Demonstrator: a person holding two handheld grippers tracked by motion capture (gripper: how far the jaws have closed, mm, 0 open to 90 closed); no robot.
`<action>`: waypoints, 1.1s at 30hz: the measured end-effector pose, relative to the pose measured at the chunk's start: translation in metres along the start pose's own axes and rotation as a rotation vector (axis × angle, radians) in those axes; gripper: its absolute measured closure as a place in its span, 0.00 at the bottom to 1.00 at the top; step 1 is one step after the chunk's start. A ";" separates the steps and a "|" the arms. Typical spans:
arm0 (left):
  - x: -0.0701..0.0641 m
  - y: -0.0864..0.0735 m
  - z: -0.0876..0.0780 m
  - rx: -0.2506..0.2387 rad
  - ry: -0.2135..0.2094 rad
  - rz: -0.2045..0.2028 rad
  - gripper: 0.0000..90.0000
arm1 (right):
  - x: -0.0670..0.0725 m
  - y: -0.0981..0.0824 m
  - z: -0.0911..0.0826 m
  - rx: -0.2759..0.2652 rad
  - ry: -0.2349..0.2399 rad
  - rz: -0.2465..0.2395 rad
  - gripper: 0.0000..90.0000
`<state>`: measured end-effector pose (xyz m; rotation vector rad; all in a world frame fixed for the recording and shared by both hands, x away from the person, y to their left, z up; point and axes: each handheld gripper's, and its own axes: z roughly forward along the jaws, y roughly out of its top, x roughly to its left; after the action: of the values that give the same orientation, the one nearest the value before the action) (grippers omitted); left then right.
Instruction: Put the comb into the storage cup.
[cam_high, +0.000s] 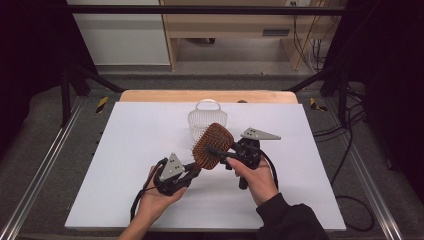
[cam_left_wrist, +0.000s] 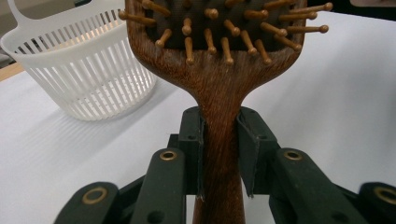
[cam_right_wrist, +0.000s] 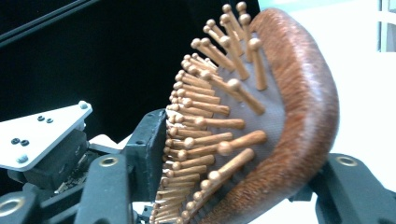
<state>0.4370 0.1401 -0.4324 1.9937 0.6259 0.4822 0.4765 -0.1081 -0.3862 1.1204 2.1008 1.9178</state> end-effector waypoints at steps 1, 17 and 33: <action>0.000 0.000 0.000 0.000 0.001 -0.004 0.81 | 0.001 0.001 0.000 -0.002 0.001 -0.003 0.51; 0.006 -0.004 0.000 -0.006 0.008 -0.039 0.81 | 0.012 0.004 0.008 -0.012 -0.006 -0.031 0.62; 0.010 -0.006 -0.002 -0.035 0.023 -0.079 0.78 | 0.016 0.006 0.012 -0.028 -0.016 -0.029 0.64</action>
<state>0.4419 0.1500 -0.4363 1.9253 0.7028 0.4658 0.4732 -0.0895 -0.3770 1.0894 2.0637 1.9134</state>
